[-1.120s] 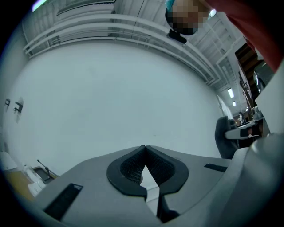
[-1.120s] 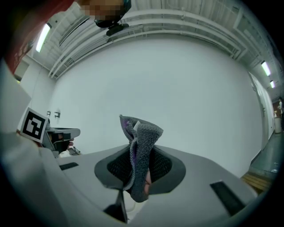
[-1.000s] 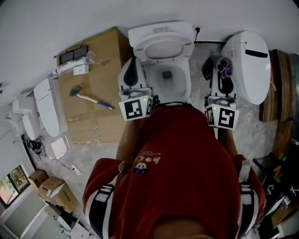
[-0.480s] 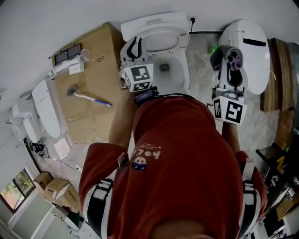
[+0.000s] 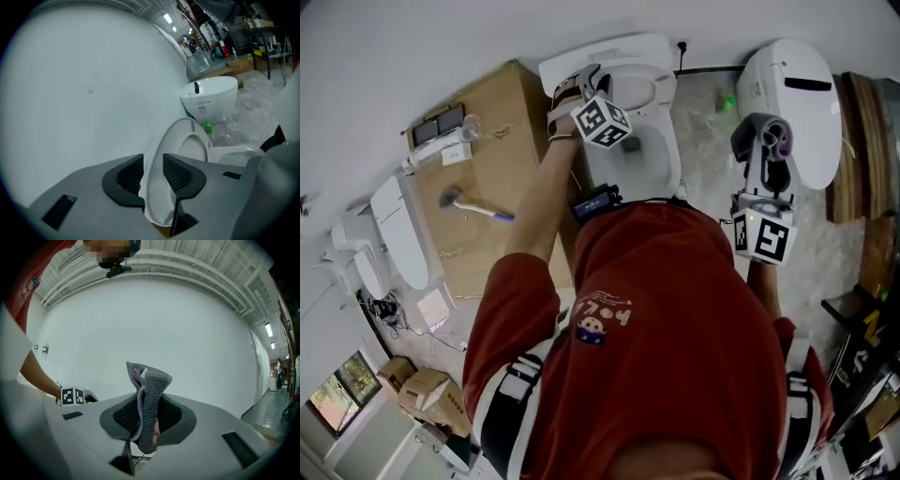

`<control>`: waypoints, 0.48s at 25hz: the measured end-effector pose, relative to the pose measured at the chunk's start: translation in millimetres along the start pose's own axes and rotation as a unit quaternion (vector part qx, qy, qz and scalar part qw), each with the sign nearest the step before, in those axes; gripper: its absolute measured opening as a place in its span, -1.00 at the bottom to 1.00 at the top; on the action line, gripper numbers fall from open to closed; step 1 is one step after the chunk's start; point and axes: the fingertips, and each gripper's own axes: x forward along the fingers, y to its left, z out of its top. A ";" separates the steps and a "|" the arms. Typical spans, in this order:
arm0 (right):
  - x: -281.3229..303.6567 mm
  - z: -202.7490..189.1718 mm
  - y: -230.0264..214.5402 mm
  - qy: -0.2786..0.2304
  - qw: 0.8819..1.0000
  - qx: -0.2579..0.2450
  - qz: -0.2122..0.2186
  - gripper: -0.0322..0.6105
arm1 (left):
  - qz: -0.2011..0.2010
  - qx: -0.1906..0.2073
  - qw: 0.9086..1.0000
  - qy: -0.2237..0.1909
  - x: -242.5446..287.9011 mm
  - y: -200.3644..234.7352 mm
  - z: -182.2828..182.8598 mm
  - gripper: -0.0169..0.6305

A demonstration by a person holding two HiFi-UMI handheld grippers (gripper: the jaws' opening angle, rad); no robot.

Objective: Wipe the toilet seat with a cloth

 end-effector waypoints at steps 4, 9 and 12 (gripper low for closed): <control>-4.3 -5.3 -7.9 0.008 1.000 -0.002 -0.013 -0.67 | -0.008 0.028 0.999 0.019 19.1 3.6 0.6 -0.54; -8.8 -9.9 -15.6 0.018 1.000 0.004 -0.025 -0.67 | 0.000 0.062 0.998 0.004 20.5 -0.1 2.2 -0.70; -9.8 -8.9 -18.9 0.018 1.000 0.005 -0.024 -0.67 | 0.005 0.078 0.997 -0.001 19.2 -1.7 4.7 -0.78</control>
